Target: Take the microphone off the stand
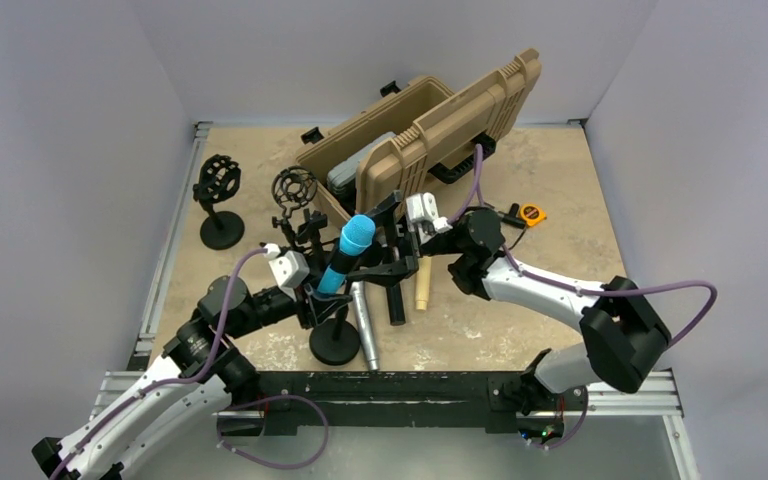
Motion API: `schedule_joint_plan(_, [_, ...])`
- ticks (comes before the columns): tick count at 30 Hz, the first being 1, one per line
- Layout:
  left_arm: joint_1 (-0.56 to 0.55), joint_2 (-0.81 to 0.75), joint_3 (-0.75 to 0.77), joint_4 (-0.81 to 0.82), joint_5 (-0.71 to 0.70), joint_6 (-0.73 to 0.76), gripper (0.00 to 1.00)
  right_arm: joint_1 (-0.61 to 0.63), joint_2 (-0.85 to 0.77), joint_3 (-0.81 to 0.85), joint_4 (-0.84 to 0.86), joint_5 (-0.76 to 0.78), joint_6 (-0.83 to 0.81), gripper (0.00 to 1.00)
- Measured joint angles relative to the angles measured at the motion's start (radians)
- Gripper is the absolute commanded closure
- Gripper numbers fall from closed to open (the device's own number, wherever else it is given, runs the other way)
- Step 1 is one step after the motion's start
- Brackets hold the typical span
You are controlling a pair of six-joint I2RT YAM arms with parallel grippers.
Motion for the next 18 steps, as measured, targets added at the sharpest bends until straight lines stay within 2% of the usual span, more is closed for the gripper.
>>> schedule_joint_plan(2, [0.0,0.001,0.006,-0.012,-0.011,0.005,0.97,0.018,0.017,0.026,0.003,-0.002,0.023,0.32])
schedule_joint_plan(11, [-0.005,0.001,0.025,-0.057,-0.037,0.044,0.84,0.024,0.023,0.037,0.016,0.031,0.166,0.73])
schedule_joint_plan(18, [-0.006,0.004,0.038,-0.078,-0.051,0.047,0.72,0.027,0.023,0.014,0.06,0.068,0.199,0.95])
